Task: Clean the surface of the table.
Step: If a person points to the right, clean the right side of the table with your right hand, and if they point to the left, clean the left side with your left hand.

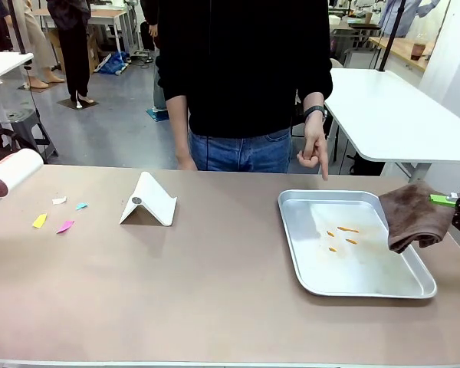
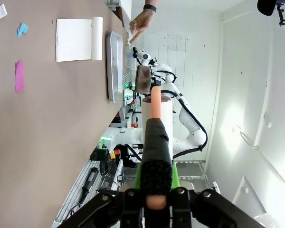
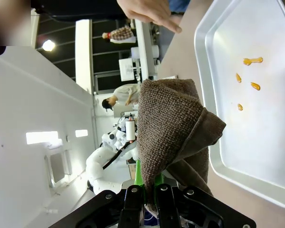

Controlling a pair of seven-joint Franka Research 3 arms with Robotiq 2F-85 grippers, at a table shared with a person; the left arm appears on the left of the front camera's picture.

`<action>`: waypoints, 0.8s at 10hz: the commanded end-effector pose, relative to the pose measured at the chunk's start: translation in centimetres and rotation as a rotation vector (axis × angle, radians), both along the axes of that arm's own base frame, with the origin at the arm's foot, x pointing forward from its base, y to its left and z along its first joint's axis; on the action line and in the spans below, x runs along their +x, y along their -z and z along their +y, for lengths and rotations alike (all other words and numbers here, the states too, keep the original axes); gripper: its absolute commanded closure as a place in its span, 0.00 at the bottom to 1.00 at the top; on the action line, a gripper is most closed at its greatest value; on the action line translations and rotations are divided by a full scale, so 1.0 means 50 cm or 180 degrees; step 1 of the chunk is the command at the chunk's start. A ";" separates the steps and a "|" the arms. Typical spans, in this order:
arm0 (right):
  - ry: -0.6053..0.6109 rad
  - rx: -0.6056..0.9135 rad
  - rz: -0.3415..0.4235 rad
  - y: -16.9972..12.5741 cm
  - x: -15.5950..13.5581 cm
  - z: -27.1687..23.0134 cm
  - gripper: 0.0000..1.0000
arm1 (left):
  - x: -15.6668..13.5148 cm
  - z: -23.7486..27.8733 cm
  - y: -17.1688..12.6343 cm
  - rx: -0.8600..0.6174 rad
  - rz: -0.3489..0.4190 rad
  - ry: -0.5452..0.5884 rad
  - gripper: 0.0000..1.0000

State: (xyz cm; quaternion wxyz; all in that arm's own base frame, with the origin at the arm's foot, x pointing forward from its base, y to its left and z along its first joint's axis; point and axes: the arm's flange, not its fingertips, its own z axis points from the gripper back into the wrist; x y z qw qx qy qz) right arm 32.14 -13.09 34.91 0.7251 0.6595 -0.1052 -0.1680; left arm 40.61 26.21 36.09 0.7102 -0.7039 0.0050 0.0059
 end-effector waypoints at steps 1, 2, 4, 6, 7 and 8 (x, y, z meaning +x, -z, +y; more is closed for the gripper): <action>0.0008 0.0023 0.0036 -0.005 -0.001 -0.003 1.00 | -0.010 0.002 -0.004 -0.0016 -0.0058 0.0017 1.00; 0.0008 0.0023 0.0036 -0.005 -0.001 -0.003 1.00 | -0.010 0.002 -0.004 -0.0016 -0.0058 0.0017 1.00; 0.0008 0.0023 0.0036 -0.005 -0.001 -0.003 1.00 | -0.010 0.002 -0.004 -0.0016 -0.0058 0.0017 1.00; 0.0008 0.0023 0.0036 -0.005 -0.001 -0.003 1.00 | -0.010 0.002 -0.004 -0.0016 -0.0058 0.0017 1.00; 0.0000 0.0000 0.0000 0.000 0.000 0.000 0.93 | -0.010 0.002 -0.004 -0.0016 -0.0058 0.0017 1.00; 0.0069 -0.0278 -0.0128 -0.009 0.002 0.017 0.93 | -0.010 0.002 -0.004 -0.0016 -0.0058 0.0017 1.00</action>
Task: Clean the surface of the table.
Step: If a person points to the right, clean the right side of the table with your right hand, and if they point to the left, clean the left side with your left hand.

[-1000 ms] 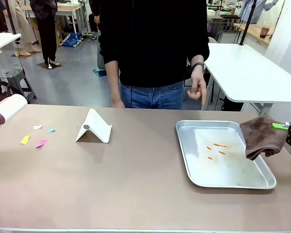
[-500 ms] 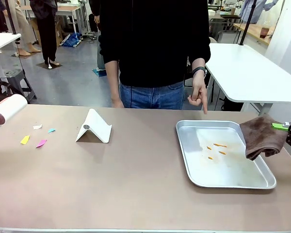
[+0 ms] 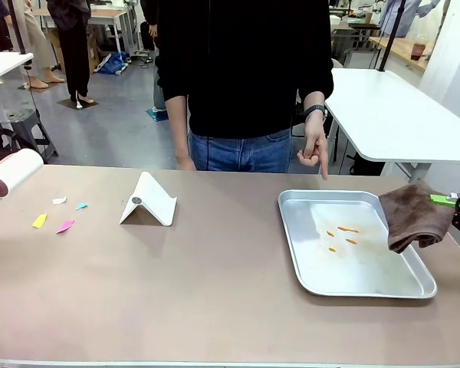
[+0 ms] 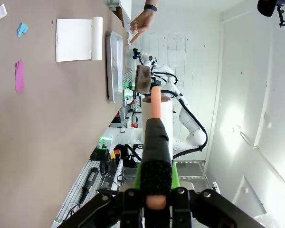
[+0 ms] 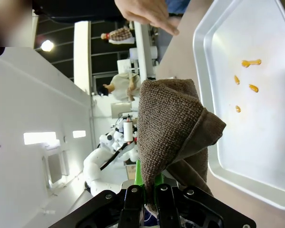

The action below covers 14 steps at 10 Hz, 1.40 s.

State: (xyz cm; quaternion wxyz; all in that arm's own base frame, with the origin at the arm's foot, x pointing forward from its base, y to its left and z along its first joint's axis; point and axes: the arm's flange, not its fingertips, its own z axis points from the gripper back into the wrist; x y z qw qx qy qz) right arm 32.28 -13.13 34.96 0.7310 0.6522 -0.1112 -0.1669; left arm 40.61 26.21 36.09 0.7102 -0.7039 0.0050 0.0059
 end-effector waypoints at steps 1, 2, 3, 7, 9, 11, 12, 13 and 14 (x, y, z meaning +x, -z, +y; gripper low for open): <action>0.0029 -0.0560 -0.0161 -0.023 0.005 0.035 0.93 | -0.010 0.002 -0.004 -0.0016 -0.0059 0.0017 1.00; -0.0022 -0.0971 -0.0132 -0.040 0.015 0.052 0.93 | -0.010 0.002 -0.004 -0.0016 -0.0059 0.0017 1.00; -0.0149 -0.1254 -0.0196 -0.055 0.023 0.068 0.93 | -0.010 0.002 -0.004 -0.0016 -0.0059 0.0017 1.00; -0.0209 -0.2979 -0.0040 -0.133 0.052 0.157 0.93 | -0.010 0.002 -0.004 -0.0016 -0.0059 0.0017 1.00; -0.0156 -0.3721 0.0143 -0.163 0.075 0.206 0.93 | -0.010 0.002 -0.004 -0.0016 -0.0059 0.0017 1.00; -0.0193 -0.4211 0.0272 -0.180 0.110 0.249 0.93 | -0.010 0.002 -0.004 -0.0016 -0.0059 0.0017 1.00; -0.0213 -0.4404 0.0353 -0.179 0.128 0.265 0.93 | -0.010 0.002 -0.004 -0.0016 -0.0059 0.0017 1.00; -0.0196 -0.4606 0.0446 -0.179 0.145 0.280 0.93 | -0.010 0.002 -0.004 -0.0016 -0.0059 0.0017 1.00; -0.0282 -0.4617 0.0391 -0.179 0.164 0.297 0.93 | -0.010 0.002 -0.004 -0.0016 -0.0059 0.0017 1.00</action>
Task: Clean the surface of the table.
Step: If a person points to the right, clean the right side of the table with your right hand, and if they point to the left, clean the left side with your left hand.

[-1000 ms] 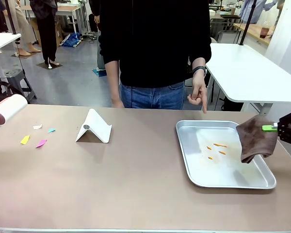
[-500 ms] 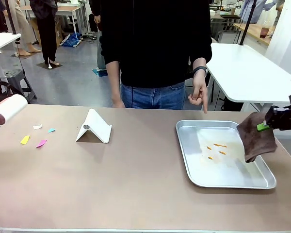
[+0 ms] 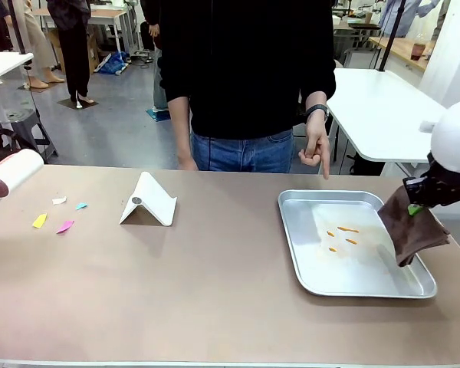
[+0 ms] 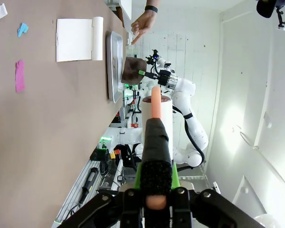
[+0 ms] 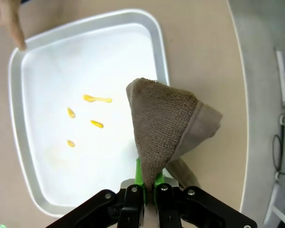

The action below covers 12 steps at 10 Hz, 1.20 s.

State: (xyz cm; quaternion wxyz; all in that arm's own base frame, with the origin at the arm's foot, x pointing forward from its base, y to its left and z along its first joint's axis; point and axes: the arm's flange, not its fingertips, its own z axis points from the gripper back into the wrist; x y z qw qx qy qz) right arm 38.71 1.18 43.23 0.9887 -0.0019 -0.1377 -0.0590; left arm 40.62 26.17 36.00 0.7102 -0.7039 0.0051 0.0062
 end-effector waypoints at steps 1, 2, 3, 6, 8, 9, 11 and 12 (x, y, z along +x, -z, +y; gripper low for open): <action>-0.0070 0.0043 0.0127 -0.007 0.051 0.021 0.93 | -0.010 0.002 -0.005 -0.0016 -0.0060 0.0018 1.00; 0.0032 -0.0024 0.0210 0.005 0.067 0.026 0.93 | -0.010 0.002 -0.005 -0.0016 -0.0060 0.0018 1.00; 0.0092 0.0004 0.0240 0.017 0.082 0.030 0.93 | -0.010 0.002 -0.005 -0.0016 -0.0060 0.0018 1.00; 0.0252 -0.0086 0.0334 0.055 0.123 0.049 0.93 | -0.010 0.002 -0.005 -0.0016 -0.0060 0.0018 1.00; 0.0203 -0.0093 0.0388 0.074 0.146 0.065 0.93 | -0.010 0.002 -0.005 -0.0016 -0.0060 0.0018 1.00; 0.0203 -0.0061 0.0423 0.091 0.163 0.082 0.93 | -0.010 0.002 -0.005 -0.0016 -0.0060 0.0018 1.00; 0.0110 0.0279 0.0442 0.112 0.185 0.107 0.93 | -0.010 0.002 -0.005 -0.0016 -0.0060 0.0018 1.00; 0.0106 0.0285 0.0491 0.122 0.190 0.125 0.93 | -0.010 0.002 -0.005 -0.0016 -0.0060 0.0018 1.00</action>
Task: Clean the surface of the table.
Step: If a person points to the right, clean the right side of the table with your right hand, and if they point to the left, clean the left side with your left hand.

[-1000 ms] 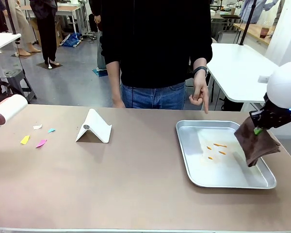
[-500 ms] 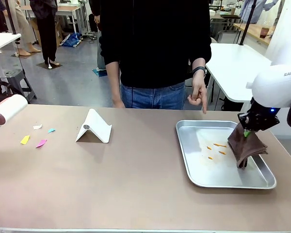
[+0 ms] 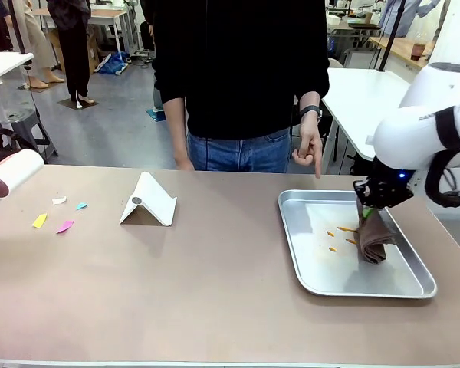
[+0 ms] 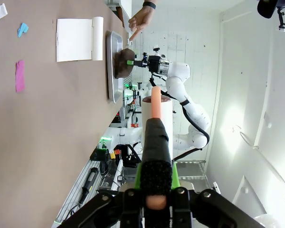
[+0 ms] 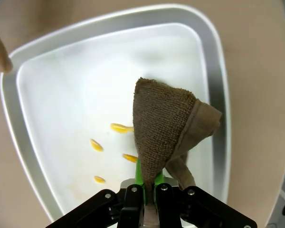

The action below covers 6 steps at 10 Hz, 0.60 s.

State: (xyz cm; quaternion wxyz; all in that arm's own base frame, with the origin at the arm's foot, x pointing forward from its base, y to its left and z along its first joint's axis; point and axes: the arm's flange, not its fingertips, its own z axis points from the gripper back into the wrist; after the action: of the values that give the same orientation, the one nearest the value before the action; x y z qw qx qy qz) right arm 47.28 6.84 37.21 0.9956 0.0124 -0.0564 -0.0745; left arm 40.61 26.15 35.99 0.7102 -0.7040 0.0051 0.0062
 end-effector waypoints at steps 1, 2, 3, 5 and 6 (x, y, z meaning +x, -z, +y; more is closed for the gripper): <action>0.0000 0.0190 0.0030 0.017 0.025 0.028 0.93 | -0.010 0.003 -0.006 -0.0016 -0.0060 0.0019 1.00; -0.0062 0.0278 0.0075 0.026 0.026 0.037 0.93 | -0.010 0.003 -0.006 -0.0016 -0.0060 0.0019 1.00; -0.0085 0.0323 0.0104 0.042 0.029 0.053 0.93 | -0.010 0.003 -0.006 -0.0016 -0.0060 0.0019 1.00; -0.0265 0.0449 0.0153 0.062 0.025 0.099 0.93 | -0.010 0.003 -0.006 -0.0016 -0.0060 0.0019 1.00; -0.0312 0.0390 0.0162 0.066 0.023 0.113 0.93 | -0.010 0.003 -0.006 -0.0016 -0.0060 0.0019 1.00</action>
State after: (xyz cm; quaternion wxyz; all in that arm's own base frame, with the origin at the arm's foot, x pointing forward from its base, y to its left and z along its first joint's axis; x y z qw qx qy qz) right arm 47.95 12.19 33.84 0.9969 0.0596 -0.0182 -0.0484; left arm 40.61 26.14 35.98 0.7102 -0.7040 0.0051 0.0063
